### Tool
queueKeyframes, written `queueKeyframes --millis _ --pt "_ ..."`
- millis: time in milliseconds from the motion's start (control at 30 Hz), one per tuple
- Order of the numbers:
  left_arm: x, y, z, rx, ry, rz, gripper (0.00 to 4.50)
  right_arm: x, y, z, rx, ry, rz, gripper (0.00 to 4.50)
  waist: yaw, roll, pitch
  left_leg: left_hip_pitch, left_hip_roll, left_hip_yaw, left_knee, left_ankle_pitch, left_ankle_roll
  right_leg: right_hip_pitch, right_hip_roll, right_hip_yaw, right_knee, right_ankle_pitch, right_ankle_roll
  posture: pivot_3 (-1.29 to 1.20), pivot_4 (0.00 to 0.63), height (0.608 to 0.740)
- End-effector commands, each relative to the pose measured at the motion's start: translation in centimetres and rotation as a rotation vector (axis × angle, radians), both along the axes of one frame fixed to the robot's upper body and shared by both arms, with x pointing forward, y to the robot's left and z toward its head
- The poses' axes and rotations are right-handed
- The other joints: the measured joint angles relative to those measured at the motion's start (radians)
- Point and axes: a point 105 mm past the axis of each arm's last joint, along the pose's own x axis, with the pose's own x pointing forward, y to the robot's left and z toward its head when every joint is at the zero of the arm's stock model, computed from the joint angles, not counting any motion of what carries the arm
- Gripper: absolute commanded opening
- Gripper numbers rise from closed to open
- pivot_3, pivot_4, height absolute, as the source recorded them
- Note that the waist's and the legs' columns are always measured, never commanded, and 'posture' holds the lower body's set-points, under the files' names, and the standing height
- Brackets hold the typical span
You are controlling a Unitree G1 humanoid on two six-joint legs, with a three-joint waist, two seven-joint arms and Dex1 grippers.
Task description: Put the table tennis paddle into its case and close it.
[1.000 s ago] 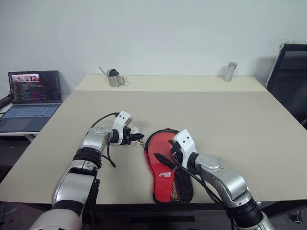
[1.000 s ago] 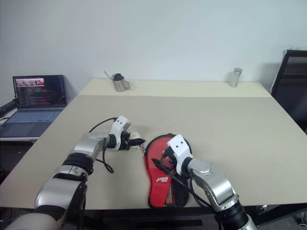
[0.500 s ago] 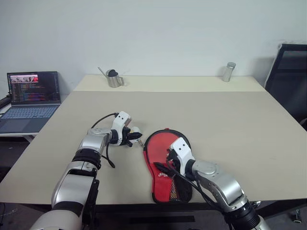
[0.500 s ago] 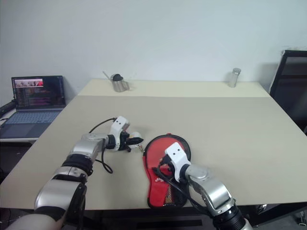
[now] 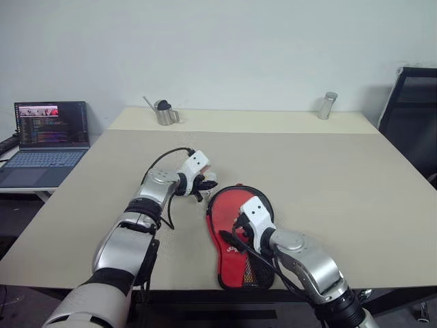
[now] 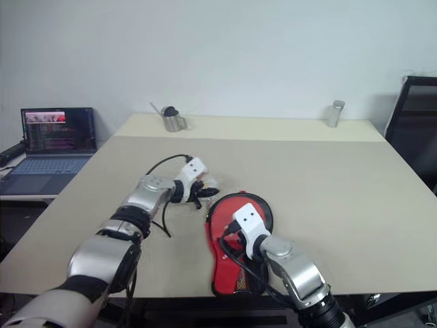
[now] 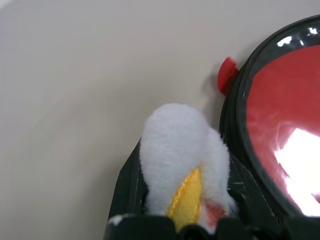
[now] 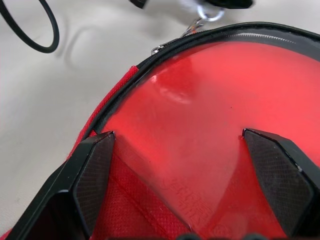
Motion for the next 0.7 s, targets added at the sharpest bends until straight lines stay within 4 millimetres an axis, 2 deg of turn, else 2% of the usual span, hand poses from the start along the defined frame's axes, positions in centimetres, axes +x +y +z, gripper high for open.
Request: queueKeyframes --millis 33,367,700 --pt "0.9 -1.2 2.2 0.063 -0.124 -0.018 0.7 -0.6 -1.5 -3.6 -0.071 0.132 -0.045 4.5 0.0 0.0 0.0 0.0 0.0 0.0 0.0 0.0 0.0 0.0 0.0 0.0 0.0 0.0 0.0 0.0 0.15 0.74" --pt "2.2 -2.7 3.5 0.179 -0.267 0.037 0.7 -0.7 -3.7 -4.4 -0.071 0.163 -0.134 4.5 0.006 -0.002 -0.001 0.0 -0.001 0.0 0.001 0.0 0.0 0.001 0.0 0.0 0.0 0.001 0.001 0.0 0.15 0.74" --pt "2.2 -6.7 4.2 0.239 -0.347 -0.009 0.7 -1.7 -4.2 -4.4 -0.062 0.171 -0.179 4.5 0.01 -0.002 -0.001 0.0 -0.001 -0.001 0.001 0.0 0.0 0.001 0.0 -0.001 -0.001 0.001 0.001 0.0 0.15 0.74"
